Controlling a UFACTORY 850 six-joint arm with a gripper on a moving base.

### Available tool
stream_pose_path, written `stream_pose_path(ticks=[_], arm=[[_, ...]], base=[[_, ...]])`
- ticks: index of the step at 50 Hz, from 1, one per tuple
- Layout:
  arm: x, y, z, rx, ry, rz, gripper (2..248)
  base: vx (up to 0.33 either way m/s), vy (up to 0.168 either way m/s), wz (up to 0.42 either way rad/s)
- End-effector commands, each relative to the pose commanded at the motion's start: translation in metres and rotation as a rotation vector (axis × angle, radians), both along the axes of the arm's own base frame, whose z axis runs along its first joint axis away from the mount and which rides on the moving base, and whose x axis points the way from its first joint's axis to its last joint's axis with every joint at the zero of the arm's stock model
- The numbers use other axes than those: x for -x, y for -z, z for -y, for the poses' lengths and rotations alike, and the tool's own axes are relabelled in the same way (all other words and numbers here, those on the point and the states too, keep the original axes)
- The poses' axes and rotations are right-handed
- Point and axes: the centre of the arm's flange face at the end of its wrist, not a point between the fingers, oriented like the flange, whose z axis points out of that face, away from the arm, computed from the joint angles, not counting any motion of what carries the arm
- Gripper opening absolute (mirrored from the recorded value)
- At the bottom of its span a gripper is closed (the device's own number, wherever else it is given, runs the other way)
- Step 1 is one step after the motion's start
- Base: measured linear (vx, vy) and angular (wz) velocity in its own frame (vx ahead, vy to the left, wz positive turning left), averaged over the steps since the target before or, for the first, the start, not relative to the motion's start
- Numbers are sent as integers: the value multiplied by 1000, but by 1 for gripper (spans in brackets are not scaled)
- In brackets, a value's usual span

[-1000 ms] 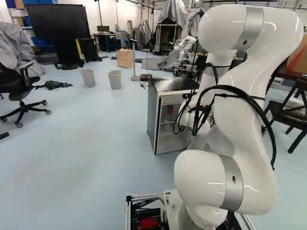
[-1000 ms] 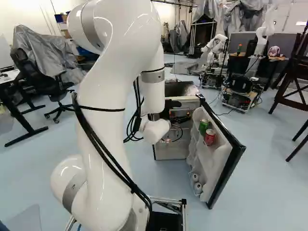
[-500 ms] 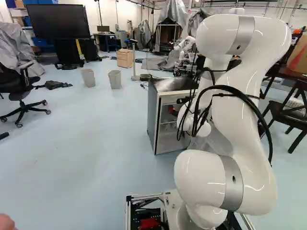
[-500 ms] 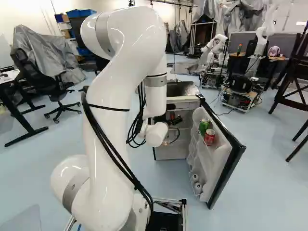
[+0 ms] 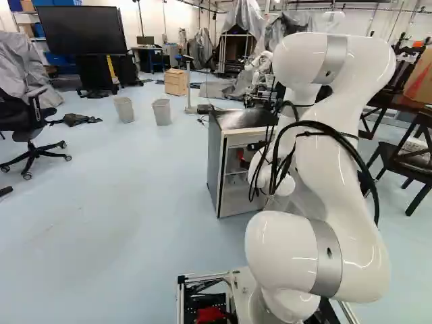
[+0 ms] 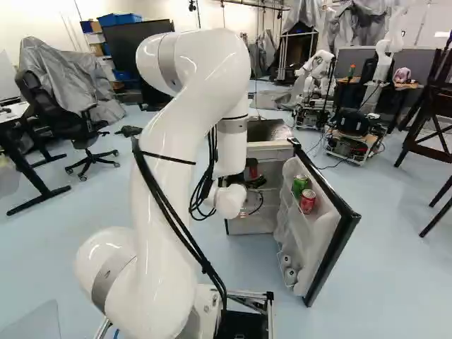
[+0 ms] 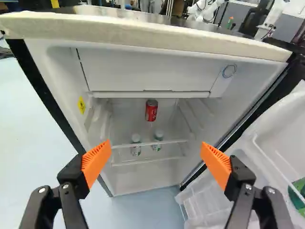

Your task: Grab a drink from the fridge

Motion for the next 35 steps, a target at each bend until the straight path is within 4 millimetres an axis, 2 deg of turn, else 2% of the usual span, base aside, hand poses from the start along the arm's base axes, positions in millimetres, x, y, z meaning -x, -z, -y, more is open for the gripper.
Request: stream_pose_path(ticks=[35], arm=[[-5,42,2,-21,0,-56,247]], base=[[0,0,0]])
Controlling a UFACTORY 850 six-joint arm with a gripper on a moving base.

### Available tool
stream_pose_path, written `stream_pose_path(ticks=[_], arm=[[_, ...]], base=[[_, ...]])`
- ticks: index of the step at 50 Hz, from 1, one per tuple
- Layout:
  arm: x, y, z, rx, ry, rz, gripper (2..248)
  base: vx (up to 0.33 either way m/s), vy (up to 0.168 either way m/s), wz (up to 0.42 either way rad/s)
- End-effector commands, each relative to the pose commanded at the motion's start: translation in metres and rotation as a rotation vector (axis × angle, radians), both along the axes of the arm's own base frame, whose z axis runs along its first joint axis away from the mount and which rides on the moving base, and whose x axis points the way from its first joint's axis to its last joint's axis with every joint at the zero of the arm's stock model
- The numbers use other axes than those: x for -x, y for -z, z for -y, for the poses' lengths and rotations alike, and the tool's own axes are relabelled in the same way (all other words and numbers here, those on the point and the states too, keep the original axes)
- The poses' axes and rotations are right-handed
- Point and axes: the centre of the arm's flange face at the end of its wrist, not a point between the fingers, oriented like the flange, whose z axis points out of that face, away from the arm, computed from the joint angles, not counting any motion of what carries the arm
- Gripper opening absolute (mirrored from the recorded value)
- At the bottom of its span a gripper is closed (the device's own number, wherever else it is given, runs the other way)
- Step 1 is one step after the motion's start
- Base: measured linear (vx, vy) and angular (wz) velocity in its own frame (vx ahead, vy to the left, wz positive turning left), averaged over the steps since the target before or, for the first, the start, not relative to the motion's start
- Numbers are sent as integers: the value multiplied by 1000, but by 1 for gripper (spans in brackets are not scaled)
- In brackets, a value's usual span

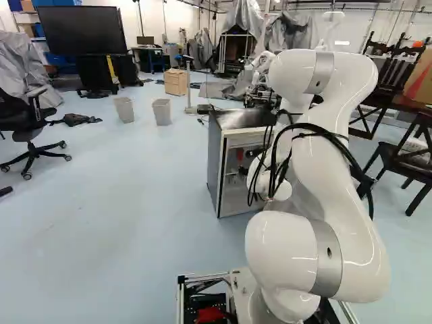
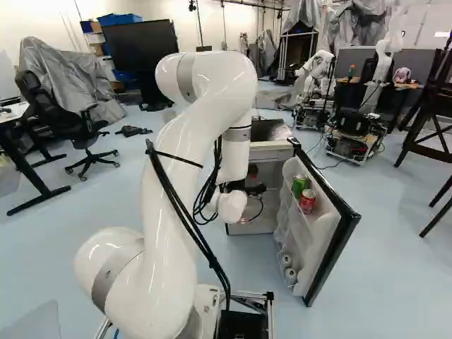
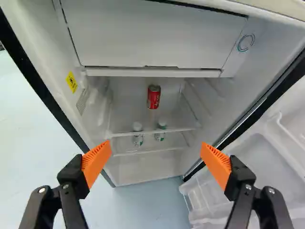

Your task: Grab a drink from the fridge

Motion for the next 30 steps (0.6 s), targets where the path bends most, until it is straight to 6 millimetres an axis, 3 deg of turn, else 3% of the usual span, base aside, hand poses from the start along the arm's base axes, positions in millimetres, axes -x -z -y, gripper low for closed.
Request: stream_pose_path(ticks=[30], arm=[[-21,41,3,-8,-11,-22,247]], base=[[0,0,0]])
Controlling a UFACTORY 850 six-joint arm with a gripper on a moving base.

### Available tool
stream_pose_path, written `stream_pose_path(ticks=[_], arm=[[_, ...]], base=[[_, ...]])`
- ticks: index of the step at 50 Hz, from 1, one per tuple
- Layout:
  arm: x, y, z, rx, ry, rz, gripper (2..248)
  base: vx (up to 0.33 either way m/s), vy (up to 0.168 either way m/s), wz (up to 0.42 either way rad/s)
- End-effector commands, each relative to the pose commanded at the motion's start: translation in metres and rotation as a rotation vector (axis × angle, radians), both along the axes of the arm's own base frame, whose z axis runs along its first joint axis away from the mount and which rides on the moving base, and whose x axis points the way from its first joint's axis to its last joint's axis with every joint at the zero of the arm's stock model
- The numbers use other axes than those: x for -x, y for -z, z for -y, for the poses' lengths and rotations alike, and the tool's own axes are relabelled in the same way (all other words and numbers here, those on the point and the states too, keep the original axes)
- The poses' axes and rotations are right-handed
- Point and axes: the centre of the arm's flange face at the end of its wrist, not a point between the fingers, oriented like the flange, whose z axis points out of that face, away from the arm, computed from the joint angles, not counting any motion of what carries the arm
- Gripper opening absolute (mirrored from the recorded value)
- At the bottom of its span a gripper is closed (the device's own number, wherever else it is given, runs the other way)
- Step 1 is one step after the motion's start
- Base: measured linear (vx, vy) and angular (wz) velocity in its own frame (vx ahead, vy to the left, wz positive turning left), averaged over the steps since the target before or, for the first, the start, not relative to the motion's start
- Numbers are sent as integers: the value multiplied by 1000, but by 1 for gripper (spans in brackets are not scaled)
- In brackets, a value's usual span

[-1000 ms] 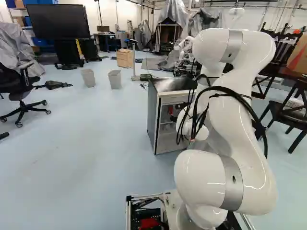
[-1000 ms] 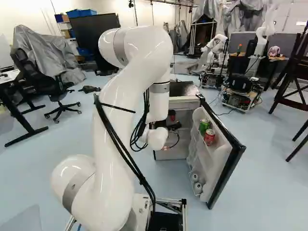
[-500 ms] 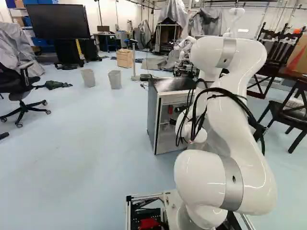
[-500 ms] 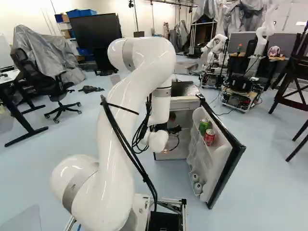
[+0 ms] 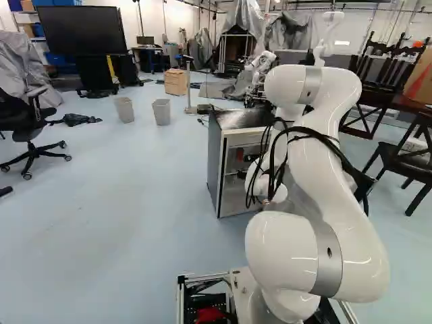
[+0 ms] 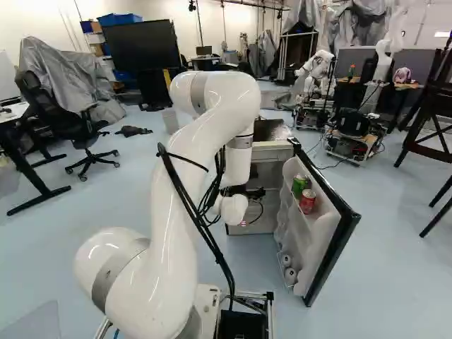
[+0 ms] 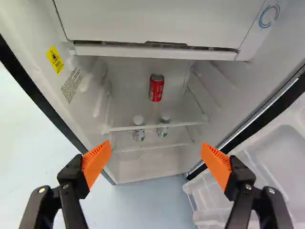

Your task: Grab a drink from the fridge

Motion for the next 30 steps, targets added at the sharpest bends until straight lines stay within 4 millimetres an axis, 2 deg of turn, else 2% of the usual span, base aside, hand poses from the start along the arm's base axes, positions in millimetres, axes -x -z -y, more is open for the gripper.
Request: stream_pose_path(ticks=[30], arm=[[-32,47,3,1,-17,3,247]], base=[[0,0,0]])
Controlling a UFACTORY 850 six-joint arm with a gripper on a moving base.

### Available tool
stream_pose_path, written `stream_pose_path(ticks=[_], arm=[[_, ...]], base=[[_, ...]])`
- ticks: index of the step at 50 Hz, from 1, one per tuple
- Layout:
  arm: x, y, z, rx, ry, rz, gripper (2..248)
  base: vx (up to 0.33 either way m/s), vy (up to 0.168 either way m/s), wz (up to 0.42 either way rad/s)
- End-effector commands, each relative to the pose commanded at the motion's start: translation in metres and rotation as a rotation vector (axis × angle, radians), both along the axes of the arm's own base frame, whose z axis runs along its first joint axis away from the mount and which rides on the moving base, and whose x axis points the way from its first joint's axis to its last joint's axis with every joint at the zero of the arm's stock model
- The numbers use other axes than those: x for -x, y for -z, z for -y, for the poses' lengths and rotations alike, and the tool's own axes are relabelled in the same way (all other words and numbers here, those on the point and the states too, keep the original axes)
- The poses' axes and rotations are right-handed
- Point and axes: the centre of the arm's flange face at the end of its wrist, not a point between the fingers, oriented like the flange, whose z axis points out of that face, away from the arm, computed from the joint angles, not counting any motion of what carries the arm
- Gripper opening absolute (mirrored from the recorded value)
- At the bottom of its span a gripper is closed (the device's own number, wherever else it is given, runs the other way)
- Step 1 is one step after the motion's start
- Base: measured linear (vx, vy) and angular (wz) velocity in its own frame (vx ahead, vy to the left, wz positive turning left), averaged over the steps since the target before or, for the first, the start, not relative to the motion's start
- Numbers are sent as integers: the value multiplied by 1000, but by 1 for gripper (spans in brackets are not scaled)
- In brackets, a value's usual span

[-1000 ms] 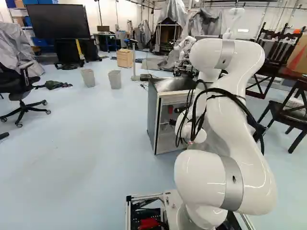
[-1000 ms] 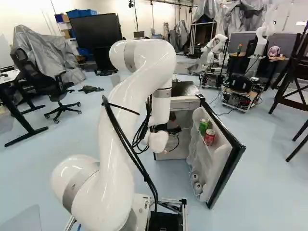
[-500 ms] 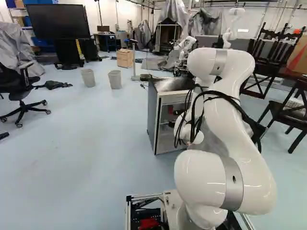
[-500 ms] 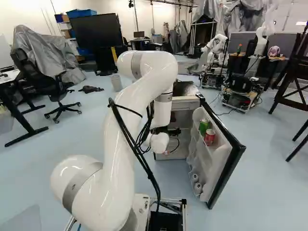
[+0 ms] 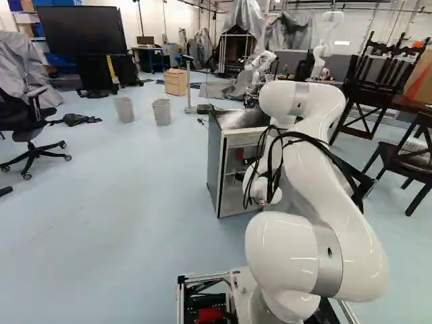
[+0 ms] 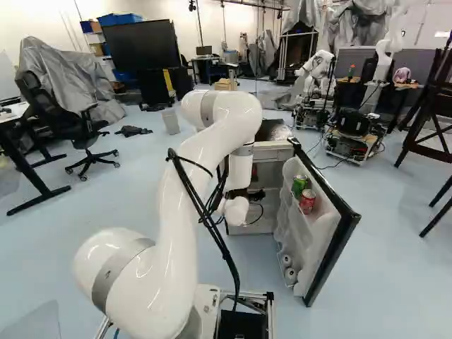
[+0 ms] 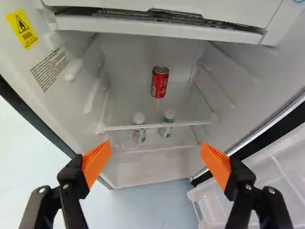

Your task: Grab a drink from the fridge

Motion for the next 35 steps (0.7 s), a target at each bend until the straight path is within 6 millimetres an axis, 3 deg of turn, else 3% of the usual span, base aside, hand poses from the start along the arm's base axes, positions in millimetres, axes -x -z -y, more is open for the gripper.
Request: stream_pose_path(ticks=[23,35], arm=[[-24,37,2,4,-12,10,247],[-36,45,2,9,-18,26,247]], base=[[0,0,0],[0,0,0]])
